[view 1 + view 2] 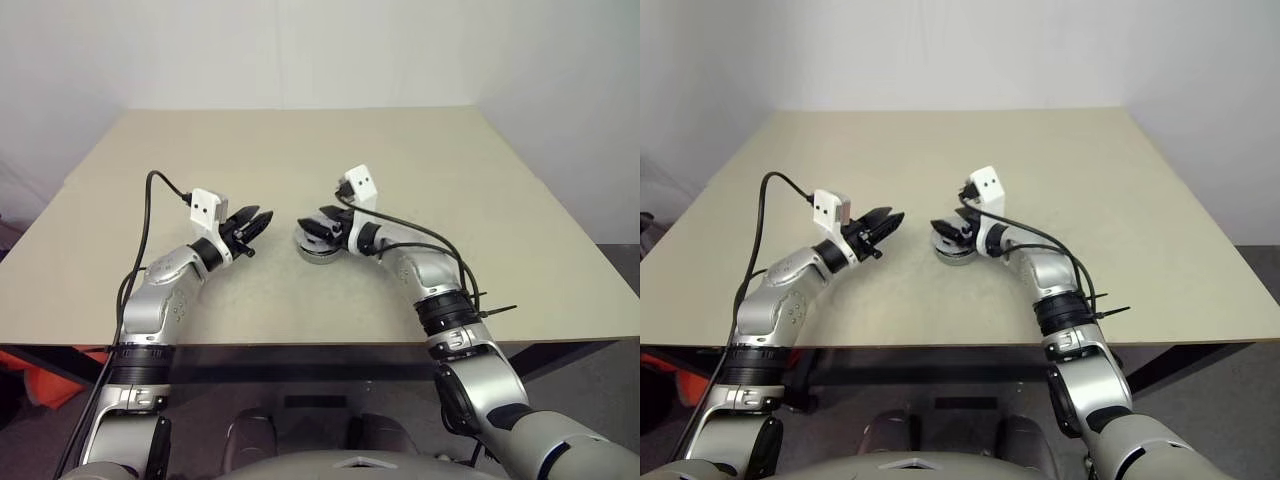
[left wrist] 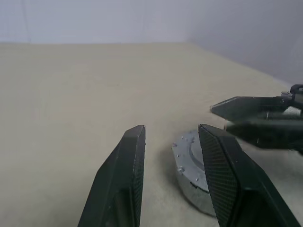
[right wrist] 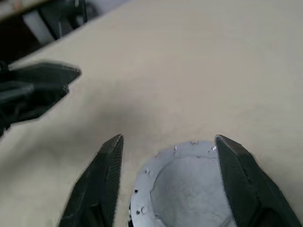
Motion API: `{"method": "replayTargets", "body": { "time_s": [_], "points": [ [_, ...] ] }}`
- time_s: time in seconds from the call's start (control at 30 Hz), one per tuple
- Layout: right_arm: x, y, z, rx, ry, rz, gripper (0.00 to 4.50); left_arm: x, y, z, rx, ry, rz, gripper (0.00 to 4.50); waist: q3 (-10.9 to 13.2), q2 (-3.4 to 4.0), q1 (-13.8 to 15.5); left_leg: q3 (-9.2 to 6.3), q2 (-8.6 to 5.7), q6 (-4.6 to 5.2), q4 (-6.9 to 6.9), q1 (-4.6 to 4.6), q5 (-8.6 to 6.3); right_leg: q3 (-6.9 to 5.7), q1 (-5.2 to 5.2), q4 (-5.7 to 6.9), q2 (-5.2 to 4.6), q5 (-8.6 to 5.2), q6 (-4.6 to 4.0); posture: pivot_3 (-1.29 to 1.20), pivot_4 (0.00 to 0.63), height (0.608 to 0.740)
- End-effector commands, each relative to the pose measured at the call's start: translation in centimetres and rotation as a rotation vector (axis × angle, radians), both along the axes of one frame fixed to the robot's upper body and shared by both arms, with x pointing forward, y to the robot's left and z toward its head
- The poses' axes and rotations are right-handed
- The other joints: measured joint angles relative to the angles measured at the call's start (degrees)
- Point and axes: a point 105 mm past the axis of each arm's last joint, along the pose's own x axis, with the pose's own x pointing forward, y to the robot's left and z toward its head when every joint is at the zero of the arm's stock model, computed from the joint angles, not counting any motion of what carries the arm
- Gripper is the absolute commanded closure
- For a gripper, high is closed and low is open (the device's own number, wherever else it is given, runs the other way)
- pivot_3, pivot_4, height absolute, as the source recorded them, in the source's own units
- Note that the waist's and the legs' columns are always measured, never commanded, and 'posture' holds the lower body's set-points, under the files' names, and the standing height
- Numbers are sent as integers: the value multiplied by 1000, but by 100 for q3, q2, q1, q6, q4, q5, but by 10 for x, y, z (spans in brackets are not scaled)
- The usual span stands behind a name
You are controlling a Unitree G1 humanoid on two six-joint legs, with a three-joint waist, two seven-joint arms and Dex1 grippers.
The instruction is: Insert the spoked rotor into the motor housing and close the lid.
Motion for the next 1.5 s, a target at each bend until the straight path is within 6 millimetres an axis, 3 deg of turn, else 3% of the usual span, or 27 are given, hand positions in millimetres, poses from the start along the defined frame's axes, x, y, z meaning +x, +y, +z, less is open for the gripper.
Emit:
{"method": "replayTargets", "body": {
  "time_s": [0.03, 0.37, 0.7, 0.8, 0.87, 0.9, 1.27, 1.5],
  "points": [
    [5, 7, 10, -28, -87, 26, 24, -1, 2, 13, 4, -60, 9, 2618, 1, -1, -2, 0, 0, 1, 1, -1, -1, 0, 0, 0, 0, 1, -2, 0, 0, 740],
    [20, 1, 1, -79, -151, -24, 24, -5, 6, 11, 7, -57, 35, 2618, 1, -2, -13, 0, 1, 5, 2, -1, -3, 0, 0, 1, 0, 22, -38, 0, 0, 740],
    [16, -2, -15, -185, -201, 35, 24, -6, 8, 11, 11, -60, 51, 2618, 1, -2, -14, 0, 2, 19, 8, -1, -11, -1, 1, 4, 1, 23, -41, 0, 0, 740],
    [16, -3, -18, -197, -199, 35, 580, -6, 8, 12, 12, -62, 54, 2618, 1, -2, -15, 0, 3, 22, 8, 0, -13, 0, 1, 5, 1, 24, -41, 0, 0, 740],
    [16, -3, -17, -197, -201, 35, 1266, -5, 8, 12, 13, -62, 56, 2618, 0, -2, -16, 0, 3, 24, 9, 1, -14, 0, 2, 5, 1, 24, -42, 0, 0, 740],
    [17, -4, -16, -195, -202, 32, 1327, -6, 8, 12, 12, -62, 56, 2618, 0, -2, -16, 0, 3, 25, 10, 1, -14, 0, 3, 6, 1, 24, -42, 0, 0, 740],
    [20, -3, 10, -75, -154, 42, 1326, -6, 5, 9, 7, -55, 53, 2618, 1, -2, -15, 0, 3, 30, 12, 0, -17, -1, 3, 7, 1, 25, -43, 0, 0, 740],
    [11, -5, -2, -172, -175, 109, 1326, -7, 2, 7, 2, -50, 47, 2618, 1, -2, -12, 0, 3, 32, 12, -2, -19, -1, 2, 6, 1, 25, -44, 0, 0, 740]
  ]
}}
